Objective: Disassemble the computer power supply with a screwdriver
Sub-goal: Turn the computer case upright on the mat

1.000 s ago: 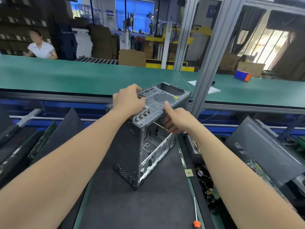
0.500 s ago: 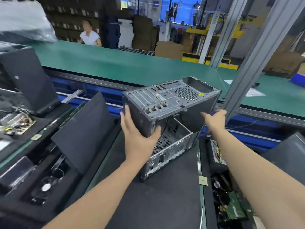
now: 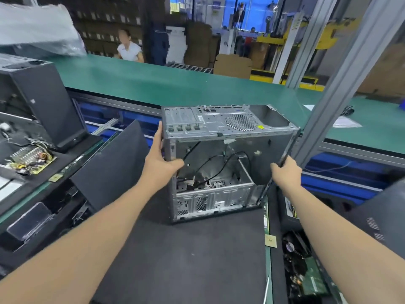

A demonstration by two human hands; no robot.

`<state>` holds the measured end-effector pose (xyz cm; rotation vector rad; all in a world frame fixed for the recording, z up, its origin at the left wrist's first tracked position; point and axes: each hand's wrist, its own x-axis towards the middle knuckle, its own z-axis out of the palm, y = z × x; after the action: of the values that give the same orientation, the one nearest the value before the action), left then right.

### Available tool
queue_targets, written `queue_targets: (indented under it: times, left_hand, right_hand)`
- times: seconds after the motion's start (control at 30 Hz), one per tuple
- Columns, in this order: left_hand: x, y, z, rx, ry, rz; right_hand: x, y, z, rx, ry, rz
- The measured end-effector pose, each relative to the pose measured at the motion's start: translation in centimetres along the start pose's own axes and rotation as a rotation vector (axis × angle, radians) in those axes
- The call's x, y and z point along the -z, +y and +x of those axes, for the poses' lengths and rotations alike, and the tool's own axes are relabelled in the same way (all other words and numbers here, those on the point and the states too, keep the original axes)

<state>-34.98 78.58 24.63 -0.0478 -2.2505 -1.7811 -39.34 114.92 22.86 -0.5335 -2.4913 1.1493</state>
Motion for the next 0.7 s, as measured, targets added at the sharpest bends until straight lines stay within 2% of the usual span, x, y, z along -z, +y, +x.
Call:
queue_targets:
  times: [0.07, 0.23, 0.3, 0.43, 0.6, 0.7]
  left_hand:
    - [1.7, -0.6, 2.2, 0.052, -0.029, 0.058]
    - [3.0, -2.7, 4.9, 0.109, 0.08, 0.048]
    - [2.3, -4.6, 4.4, 0.199, 0.027, -0.019]
    - [1.0, -10.3, 4.1, 0.356, -0.059, -0.045]
    - [0.4, -12.2, 6.8, 0.392, -0.091, -0.124]
    - [0.1, -12.7, 8.5, 0.372, -0.106, -0.123]
  right_hand:
    - [-0.2, 0.3, -1.4, 0.032, 0.002, -0.013]
    - [-1.9, 0.1, -5.0, 0.115, 0.019, 0.001]
    - [-2.7, 0.7, -6.5, 0.051, 0.003, 0.017]
    - [-4.0, 2.4, -8.3, -0.126, -0.152, 0.059]
    - [-5.6, 2.8, -7.4, -0.269, -0.133, 0.27]
    - [-6.9, 2.8, -6.4, -0.266, -0.088, 0.276]
